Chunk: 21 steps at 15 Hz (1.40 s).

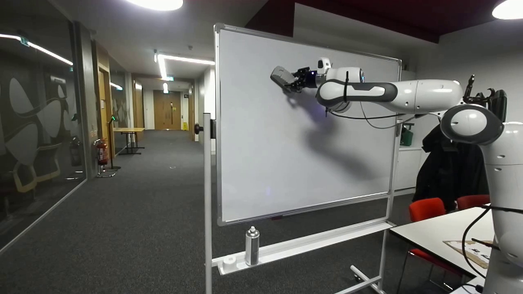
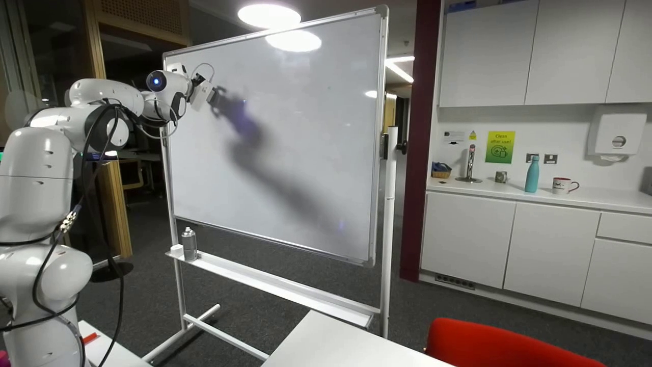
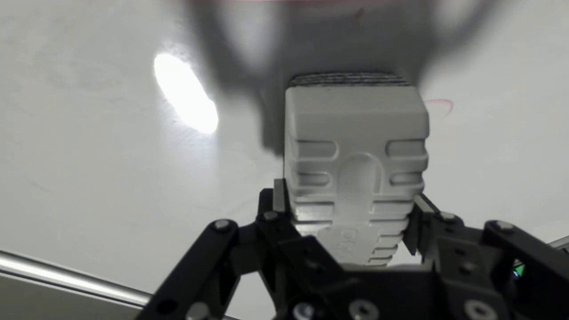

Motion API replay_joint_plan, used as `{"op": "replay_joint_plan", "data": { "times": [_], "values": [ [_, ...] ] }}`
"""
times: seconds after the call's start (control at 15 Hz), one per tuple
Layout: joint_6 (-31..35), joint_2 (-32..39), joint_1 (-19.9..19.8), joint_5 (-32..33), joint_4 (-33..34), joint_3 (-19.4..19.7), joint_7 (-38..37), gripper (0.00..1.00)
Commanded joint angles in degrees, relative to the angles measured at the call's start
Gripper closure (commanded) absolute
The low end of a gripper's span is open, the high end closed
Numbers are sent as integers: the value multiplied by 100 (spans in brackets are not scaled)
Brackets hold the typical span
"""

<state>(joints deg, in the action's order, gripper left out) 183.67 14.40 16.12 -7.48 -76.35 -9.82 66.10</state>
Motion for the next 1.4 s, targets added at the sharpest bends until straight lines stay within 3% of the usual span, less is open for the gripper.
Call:
{"op": "replay_joint_plan", "data": {
  "times": [0.0, 0.27, 0.33, 0.4, 0.47, 0.73, 1.33],
  "values": [
    [497, -37, -174, -266, -367, 42, -178, 65],
    [1366, -431, -331, -828, -1144, 22, -572, 65],
    [1521, -517, -196, -230, -1347, 345, -1390, 65],
    [1714, -598, -350, -806, -1539, 70, -877, 65],
    [1433, -575, -250, -838, -1254, 286, -1002, 65],
    [1477, -806, -316, -901, -1453, 287, -1223, 65],
    [1474, -922, -916, -924, -1391, 542, -2394, 65]
  ]
}}
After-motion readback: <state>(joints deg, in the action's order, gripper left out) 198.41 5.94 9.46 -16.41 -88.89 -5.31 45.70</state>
